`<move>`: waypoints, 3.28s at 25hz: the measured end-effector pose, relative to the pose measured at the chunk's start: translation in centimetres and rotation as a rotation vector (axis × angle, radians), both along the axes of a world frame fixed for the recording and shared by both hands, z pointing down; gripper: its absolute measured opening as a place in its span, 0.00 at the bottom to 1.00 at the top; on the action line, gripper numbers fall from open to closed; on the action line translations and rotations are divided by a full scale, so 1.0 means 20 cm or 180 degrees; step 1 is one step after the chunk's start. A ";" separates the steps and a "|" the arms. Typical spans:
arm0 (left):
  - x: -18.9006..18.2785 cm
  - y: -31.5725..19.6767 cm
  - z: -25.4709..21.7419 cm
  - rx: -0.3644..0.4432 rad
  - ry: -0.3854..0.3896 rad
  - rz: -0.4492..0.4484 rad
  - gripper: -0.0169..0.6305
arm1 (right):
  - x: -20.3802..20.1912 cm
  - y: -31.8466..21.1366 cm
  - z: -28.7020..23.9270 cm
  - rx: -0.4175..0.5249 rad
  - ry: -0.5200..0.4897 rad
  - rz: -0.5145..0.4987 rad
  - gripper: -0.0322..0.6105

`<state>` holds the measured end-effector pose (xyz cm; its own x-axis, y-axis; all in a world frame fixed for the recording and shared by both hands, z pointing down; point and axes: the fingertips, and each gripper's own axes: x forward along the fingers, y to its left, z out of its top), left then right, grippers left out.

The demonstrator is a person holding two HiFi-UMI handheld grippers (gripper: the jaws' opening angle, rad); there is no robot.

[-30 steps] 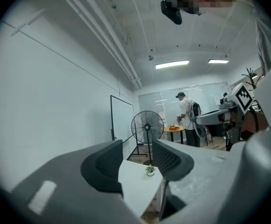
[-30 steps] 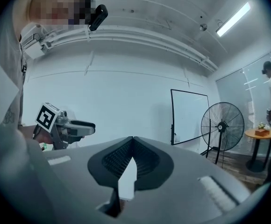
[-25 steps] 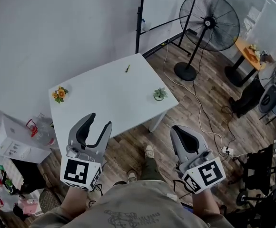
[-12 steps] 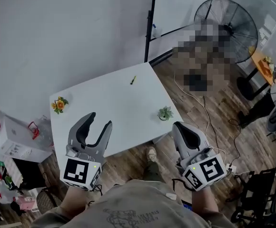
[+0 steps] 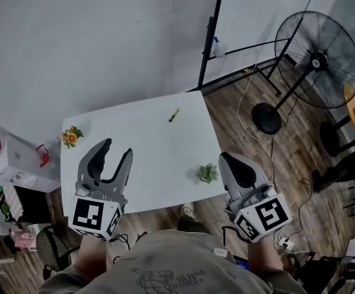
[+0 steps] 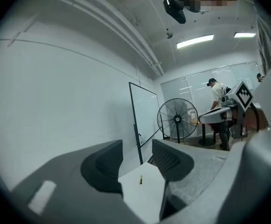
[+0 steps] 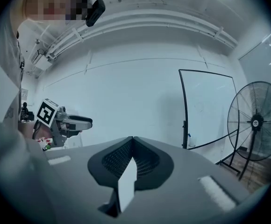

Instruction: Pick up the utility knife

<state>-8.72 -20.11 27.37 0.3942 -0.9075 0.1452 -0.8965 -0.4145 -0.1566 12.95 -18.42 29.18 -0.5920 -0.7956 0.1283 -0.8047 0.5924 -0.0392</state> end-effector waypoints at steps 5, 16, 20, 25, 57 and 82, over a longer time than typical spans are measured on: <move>0.10 -0.13 0.03 -0.0024 -0.0015 -0.0160 0.33 | 0.09 -0.23 0.03 -0.0003 0.0008 -0.0181 0.09; 0.12 -0.24 0.04 -0.0016 -0.0085 -0.0297 0.34 | 0.07 -0.44 0.07 -0.0050 -0.0019 -0.0417 0.09; 0.10 -0.28 0.04 -0.0023 -0.0077 -0.0236 0.34 | 0.01 -0.47 0.07 -0.0076 0.0037 -0.0415 0.10; 0.04 -0.32 0.05 -0.0058 -0.0033 -0.0120 0.34 | -0.04 -0.50 0.09 -0.0168 0.0032 -0.0287 0.09; 0.36 -1.22 1.14 -0.1165 -0.0558 0.0629 0.33 | 0.10 -0.99 0.66 -0.0775 0.0179 0.0194 0.09; 0.50 -1.58 2.26 -0.2204 -0.0892 0.0610 0.30 | 0.06 -1.19 1.43 -0.1579 0.0416 0.0164 0.10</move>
<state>1.27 -51.77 72.47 0.4000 -0.4929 0.7727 -0.7643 -0.6447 -0.0156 14.21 -42.32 57.81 -0.5074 -0.6481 0.5680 -0.8494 0.4873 -0.2027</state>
